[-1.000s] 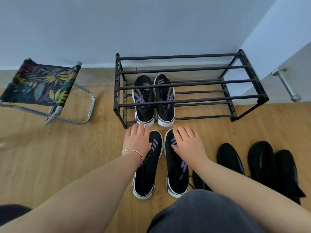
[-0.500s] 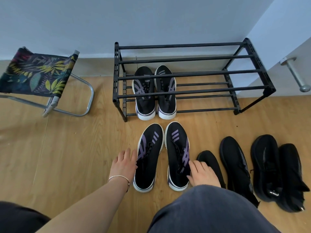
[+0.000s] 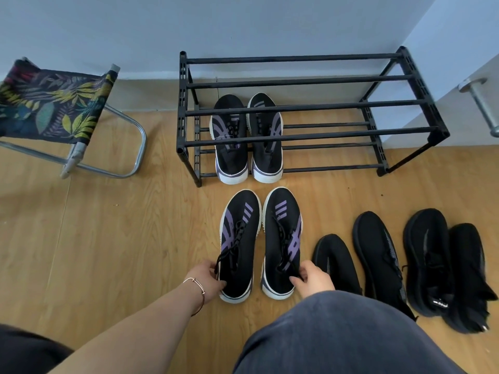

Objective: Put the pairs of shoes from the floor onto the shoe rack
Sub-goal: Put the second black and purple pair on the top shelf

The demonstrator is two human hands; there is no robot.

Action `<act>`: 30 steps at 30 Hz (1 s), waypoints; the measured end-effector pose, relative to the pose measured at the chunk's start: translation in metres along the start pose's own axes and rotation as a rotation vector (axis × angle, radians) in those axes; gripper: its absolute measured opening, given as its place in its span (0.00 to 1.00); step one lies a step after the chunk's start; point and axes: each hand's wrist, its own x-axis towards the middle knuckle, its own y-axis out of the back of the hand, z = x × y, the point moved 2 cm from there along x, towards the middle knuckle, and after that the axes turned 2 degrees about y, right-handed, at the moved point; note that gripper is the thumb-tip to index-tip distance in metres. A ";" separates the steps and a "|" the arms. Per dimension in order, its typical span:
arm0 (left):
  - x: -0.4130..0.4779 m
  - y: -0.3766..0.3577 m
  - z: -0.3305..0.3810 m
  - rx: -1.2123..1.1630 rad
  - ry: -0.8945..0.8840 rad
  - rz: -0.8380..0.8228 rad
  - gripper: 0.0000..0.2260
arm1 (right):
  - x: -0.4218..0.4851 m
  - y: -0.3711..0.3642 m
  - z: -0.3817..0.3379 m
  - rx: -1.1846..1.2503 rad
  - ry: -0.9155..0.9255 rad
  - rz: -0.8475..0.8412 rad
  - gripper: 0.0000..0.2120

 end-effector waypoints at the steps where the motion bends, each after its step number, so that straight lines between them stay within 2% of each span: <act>1: -0.001 -0.003 0.002 -0.065 0.010 -0.023 0.21 | -0.001 -0.001 0.000 0.063 -0.023 -0.001 0.09; 4: -0.006 -0.007 0.007 -0.253 0.051 -0.059 0.21 | -0.005 -0.002 -0.001 0.240 -0.083 0.018 0.07; 8: -0.004 -0.005 0.006 -0.351 0.043 -0.060 0.22 | -0.004 -0.005 -0.001 0.448 -0.139 -0.011 0.08; 11: -0.004 -0.004 0.003 -0.419 0.026 -0.053 0.22 | 0.004 -0.016 0.013 0.579 -0.163 -0.045 0.13; 19: -0.020 -0.005 0.008 -0.469 -0.012 -0.096 0.22 | -0.019 0.011 0.014 0.662 -0.131 -0.047 0.18; 22: -0.035 -0.005 0.014 -0.485 -0.031 -0.116 0.21 | -0.041 0.025 0.011 0.686 -0.105 -0.066 0.16; 30: -0.074 0.009 0.040 -0.508 -0.149 -0.109 0.20 | -0.073 0.068 0.002 0.771 -0.017 0.048 0.16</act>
